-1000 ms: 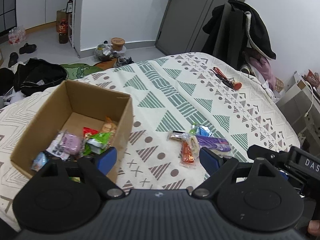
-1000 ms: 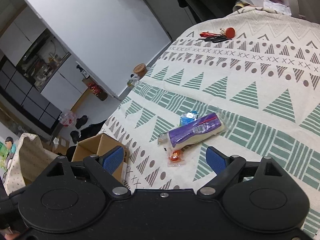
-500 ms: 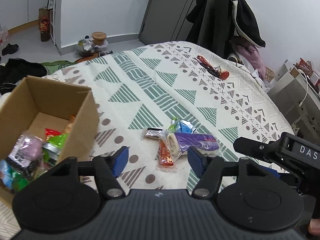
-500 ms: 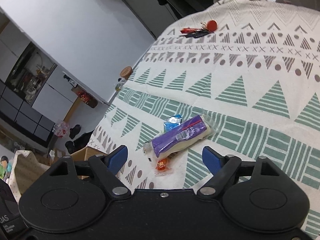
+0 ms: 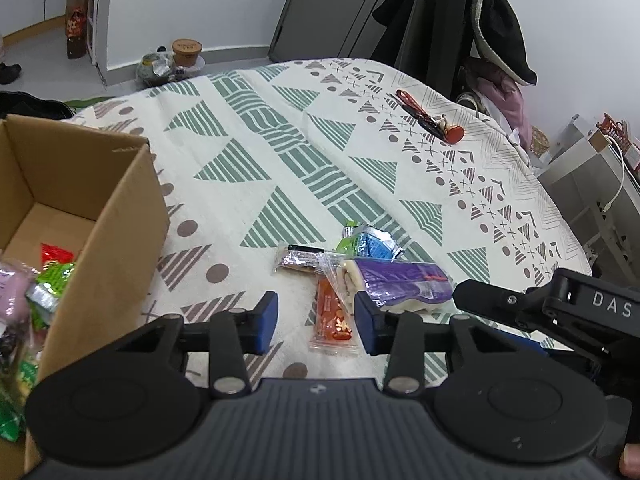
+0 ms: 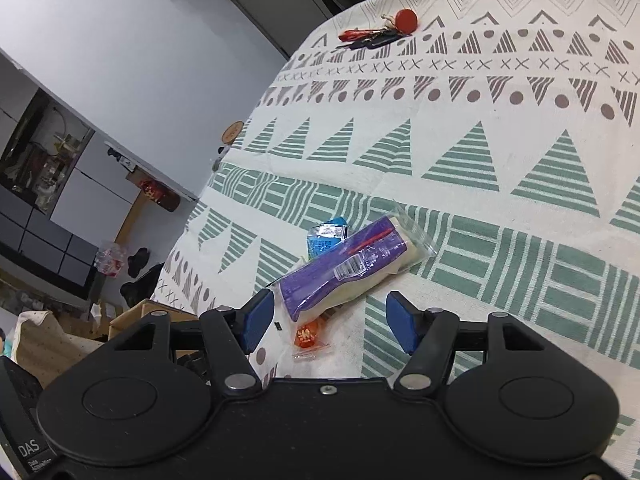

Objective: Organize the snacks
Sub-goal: 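Move the left tool toward the orange packet while the right approaches the purple bar, then grasp the orange packet with the left gripper while the right grasps the purple bar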

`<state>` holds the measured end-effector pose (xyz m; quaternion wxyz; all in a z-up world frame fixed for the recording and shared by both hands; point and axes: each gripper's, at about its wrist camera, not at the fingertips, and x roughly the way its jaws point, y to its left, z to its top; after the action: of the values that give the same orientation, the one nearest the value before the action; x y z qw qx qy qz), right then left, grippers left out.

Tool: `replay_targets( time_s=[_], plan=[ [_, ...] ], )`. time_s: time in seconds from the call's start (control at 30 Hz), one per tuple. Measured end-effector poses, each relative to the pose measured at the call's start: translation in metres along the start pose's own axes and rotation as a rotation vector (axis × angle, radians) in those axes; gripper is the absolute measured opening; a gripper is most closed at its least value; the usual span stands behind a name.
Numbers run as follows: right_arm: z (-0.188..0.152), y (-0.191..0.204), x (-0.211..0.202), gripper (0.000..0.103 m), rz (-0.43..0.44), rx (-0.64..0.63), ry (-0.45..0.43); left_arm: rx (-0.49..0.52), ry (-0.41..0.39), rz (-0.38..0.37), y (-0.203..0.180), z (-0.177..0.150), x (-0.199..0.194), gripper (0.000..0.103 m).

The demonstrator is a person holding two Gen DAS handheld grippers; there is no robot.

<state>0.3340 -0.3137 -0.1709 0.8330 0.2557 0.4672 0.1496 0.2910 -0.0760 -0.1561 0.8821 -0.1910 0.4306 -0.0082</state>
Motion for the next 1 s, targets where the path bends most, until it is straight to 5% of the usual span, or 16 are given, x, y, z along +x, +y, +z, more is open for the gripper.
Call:
replay_targets(
  time_s=[0.47,0.7,0.9,1.0],
  plan=[
    [0.000,0.004,0.043,0.063,-0.029,0.051,0.061,-0.046,0.051,-0.023,0.025,0.003,0.027,0.041],
    [0.007,-0.007,0.060,0.061,-0.040,0.179,0.046,-0.041,0.072,-0.038,0.027,0.005,0.035,0.041],
    [0.008,-0.011,0.060,0.012,-0.078,0.169,0.015,-0.030,0.075,-0.051,0.020,0.005,0.036,0.045],
    [0.006,-0.010,0.058,0.008,-0.088,0.144,0.014,-0.032,0.078,-0.046,0.017,0.004,0.036,0.045]
  ],
)
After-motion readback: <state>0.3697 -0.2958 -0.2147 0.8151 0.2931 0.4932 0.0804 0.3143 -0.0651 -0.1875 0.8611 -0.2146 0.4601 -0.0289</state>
